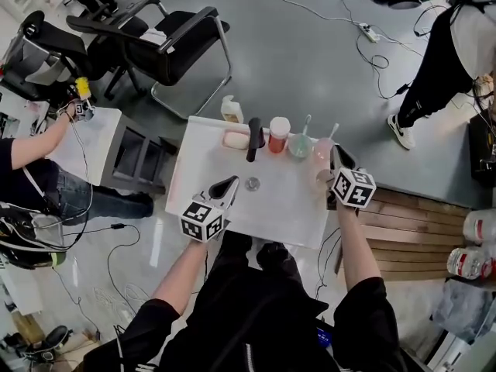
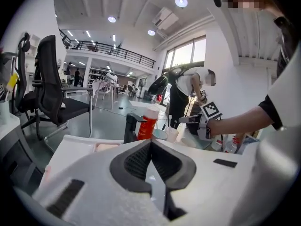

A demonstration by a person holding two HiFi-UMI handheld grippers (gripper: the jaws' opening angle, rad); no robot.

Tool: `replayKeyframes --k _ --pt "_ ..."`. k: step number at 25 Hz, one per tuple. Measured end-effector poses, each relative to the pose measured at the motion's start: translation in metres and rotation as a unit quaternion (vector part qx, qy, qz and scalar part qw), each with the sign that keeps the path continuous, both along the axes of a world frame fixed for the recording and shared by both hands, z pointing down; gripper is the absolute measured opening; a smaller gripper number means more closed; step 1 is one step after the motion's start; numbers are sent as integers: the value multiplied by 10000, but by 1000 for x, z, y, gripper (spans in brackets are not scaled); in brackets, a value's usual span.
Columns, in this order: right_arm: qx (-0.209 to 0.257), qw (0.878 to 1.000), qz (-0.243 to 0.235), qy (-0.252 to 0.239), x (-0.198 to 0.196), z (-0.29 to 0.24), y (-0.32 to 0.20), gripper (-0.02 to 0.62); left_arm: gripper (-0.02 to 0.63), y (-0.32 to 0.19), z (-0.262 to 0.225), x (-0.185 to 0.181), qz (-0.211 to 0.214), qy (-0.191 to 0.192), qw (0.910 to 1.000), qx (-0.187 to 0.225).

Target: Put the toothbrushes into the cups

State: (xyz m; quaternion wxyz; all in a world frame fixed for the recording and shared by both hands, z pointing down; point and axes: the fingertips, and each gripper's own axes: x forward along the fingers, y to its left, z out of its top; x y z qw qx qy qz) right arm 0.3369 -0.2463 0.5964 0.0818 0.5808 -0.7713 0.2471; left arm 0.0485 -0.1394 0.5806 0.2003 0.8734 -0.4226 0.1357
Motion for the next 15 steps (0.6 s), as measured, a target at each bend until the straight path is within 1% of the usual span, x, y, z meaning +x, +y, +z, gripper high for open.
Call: replayKeyframes --k 3,6,8,11,15 --pt "301 9994 -112 153 -6 -22 17 5 0 0 -5 7 25 126 9999 31" --pt "507 9982 -171 256 -14 -40 34 5 0 -5 -12 12 161 200 9996 147" --pt "564 9980 -147 233 -23 -45 48 5 0 -6 -15 12 282 226 9991 212" --pt "616 9980 25 131 -34 -47 63 5 0 -10 -19 8 493 236 9980 302" --pt "622 9977 125 230 -56 -47 77 5 0 -15 -22 -6 660 284 9966 407"
